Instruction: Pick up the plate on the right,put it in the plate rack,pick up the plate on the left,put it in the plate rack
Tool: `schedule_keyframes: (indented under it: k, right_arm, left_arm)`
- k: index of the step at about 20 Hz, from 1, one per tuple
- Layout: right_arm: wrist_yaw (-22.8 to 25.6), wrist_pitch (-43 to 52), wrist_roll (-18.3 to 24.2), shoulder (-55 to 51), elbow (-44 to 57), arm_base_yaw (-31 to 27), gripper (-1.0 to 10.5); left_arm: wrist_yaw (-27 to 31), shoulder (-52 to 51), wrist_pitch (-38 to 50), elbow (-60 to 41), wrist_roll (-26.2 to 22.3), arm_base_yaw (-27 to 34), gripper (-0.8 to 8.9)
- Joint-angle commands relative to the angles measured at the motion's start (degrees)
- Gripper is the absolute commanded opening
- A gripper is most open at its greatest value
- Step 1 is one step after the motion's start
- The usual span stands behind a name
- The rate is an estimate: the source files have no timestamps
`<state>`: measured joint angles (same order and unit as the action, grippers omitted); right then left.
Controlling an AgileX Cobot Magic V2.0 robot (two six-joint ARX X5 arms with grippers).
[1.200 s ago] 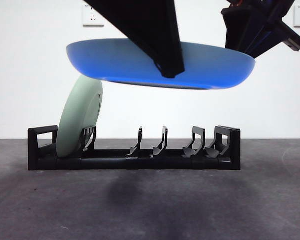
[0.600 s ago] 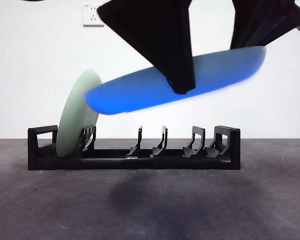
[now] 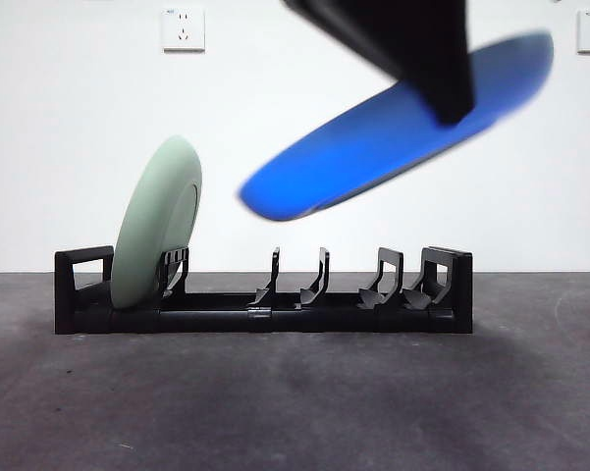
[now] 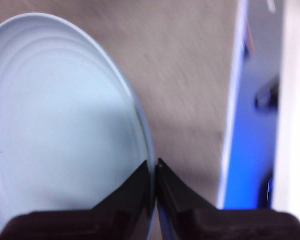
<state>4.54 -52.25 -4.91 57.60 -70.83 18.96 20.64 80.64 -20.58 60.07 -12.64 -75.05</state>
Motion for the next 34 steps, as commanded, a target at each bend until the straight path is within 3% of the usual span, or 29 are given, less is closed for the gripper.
schedule_keyframes:
  k: [1,4,6,11,14,22,27,32,34]
  right_arm:
    - [3.54,0.96,-0.07,-3.21,-0.17,-1.79,2.5]
    - [7.34,1.75,0.17,-6.69,-0.17,-3.61,2.5]
    - [9.55,1.73,0.39,-8.04,-0.17,-3.65,2.5]
    - [9.44,1.68,0.50,-8.11,-0.17,-3.65,2.5]
    - [9.31,1.70,0.48,-6.86,-0.15,-3.65,2.5]
    - [9.27,1.70,0.46,-3.08,-0.15,-3.65,2.5]
    - [9.25,1.70,0.46,-2.21,-0.15,-3.65,2.5]
    - [9.07,1.70,0.46,-2.21,-0.15,-3.65,2.5]
    - [9.03,1.68,0.42,-2.21,-0.15,-3.65,2.5]
  left_arm:
    - [-4.44,0.20,9.38,-0.35,4.48,4.35,-0.09]
    - [-14.23,0.20,20.09,-0.35,11.63,11.78,-0.09]
    - [-21.38,0.20,27.63,-0.35,19.43,18.03,-0.09]
    - [-33.77,0.87,45.51,-0.35,35.87,32.83,-0.09]
    - [-39.26,4.31,47.98,-0.35,41.24,38.27,-0.09]
    - [-39.43,13.53,47.15,-0.35,40.83,41.40,-0.09]
    - [-38.75,17.11,43.23,-0.35,37.16,41.38,-0.09]
    - [-38.97,17.64,38.29,-0.35,29.68,40.79,0.08]
    - [-41.07,17.42,37.57,-0.35,28.35,40.54,1.92]
